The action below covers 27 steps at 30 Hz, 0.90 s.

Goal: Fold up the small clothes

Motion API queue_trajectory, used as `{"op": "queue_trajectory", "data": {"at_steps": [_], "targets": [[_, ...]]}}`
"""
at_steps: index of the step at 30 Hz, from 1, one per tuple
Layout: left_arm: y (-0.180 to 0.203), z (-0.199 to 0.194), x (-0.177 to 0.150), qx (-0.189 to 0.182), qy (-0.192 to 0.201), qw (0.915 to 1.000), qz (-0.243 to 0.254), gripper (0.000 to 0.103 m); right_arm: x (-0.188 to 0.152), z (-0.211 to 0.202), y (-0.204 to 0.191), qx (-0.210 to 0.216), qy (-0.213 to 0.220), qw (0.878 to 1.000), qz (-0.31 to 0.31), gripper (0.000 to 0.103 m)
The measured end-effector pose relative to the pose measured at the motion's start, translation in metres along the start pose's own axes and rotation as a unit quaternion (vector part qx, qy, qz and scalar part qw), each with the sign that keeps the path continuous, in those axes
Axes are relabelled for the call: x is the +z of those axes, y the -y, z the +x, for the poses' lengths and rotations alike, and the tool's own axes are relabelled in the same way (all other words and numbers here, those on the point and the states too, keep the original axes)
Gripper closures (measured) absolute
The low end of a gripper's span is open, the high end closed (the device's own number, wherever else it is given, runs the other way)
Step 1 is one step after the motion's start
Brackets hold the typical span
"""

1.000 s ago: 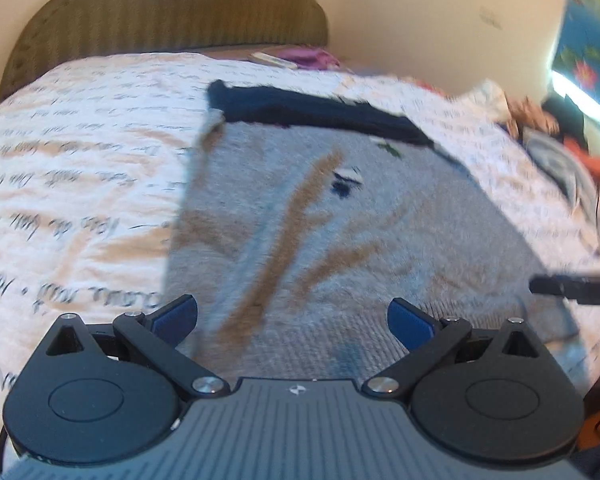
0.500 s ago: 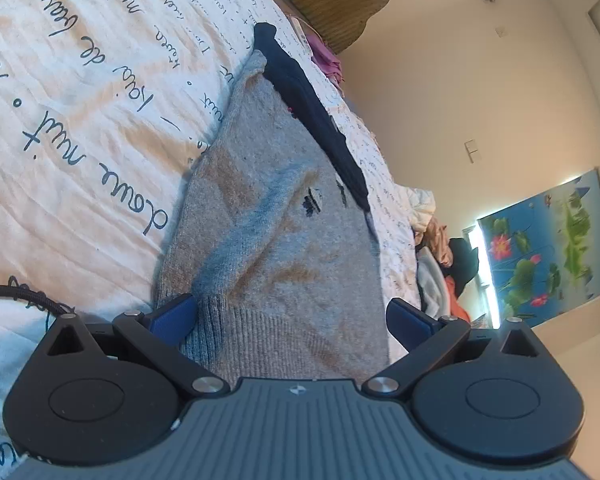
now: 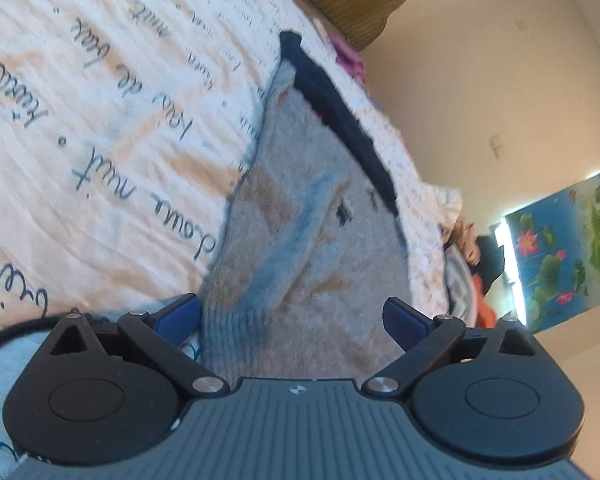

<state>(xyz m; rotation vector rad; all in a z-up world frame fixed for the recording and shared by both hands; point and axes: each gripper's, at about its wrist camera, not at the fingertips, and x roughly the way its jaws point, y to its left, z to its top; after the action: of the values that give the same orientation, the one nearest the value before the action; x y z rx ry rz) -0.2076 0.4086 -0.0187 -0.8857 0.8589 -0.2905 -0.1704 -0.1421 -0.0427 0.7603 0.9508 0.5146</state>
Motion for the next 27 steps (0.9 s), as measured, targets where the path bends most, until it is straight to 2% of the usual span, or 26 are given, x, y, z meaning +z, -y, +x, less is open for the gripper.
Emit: {"op": "queue_trajectory", "data": {"at_steps": [3,4,5,10,12,15,21,23,24,26,27], "targets": [[0.005,0.005,-0.008,-0.001,0.013,0.9995,0.027,0.004,-0.002,0.001,-0.005,-0.006,0.003,1.000,-0.014,0.048],[0.005,0.005,-0.008,-0.005,0.012,0.9996,0.025,0.004,-0.003,0.003,-0.006,-0.011,0.002,1.000,-0.020,0.056],[0.004,0.005,-0.007,-0.012,0.009,0.9997,0.020,0.004,-0.003,0.003,-0.006,-0.015,0.000,1.000,-0.020,0.061],[-0.013,-0.004,-0.007,-0.074,0.005,0.9967,-0.033,0.012,-0.003,0.000,0.004,0.005,-0.003,1.000,0.002,0.062],[-0.020,-0.009,-0.006,-0.085,0.009,0.9952,-0.049,0.015,-0.003,-0.001,0.005,0.008,-0.004,1.000,0.005,0.062],[-0.023,-0.012,-0.004,-0.063,0.009,0.9967,-0.050,0.020,-0.002,0.000,0.004,0.005,-0.005,1.000,0.003,0.062],[-0.007,-0.001,-0.006,-0.038,0.005,0.9991,-0.017,0.020,-0.005,0.000,0.001,-0.002,0.000,1.000,-0.009,0.063],[-0.007,-0.002,-0.007,-0.042,0.002,0.9990,-0.015,0.021,-0.006,0.002,-0.001,-0.019,0.002,1.000,-0.021,0.079],[-0.008,-0.003,-0.007,-0.044,0.000,0.9989,-0.015,0.024,-0.006,0.002,-0.001,-0.026,0.004,0.999,-0.024,0.082],[-0.012,-0.006,-0.008,-0.045,-0.002,0.9988,-0.020,0.030,-0.007,0.002,0.003,-0.029,0.009,0.999,-0.017,0.098],[-0.014,-0.007,-0.009,-0.045,-0.002,0.9987,-0.022,0.034,-0.007,0.002,0.005,-0.031,0.014,0.999,-0.013,0.098]]}}
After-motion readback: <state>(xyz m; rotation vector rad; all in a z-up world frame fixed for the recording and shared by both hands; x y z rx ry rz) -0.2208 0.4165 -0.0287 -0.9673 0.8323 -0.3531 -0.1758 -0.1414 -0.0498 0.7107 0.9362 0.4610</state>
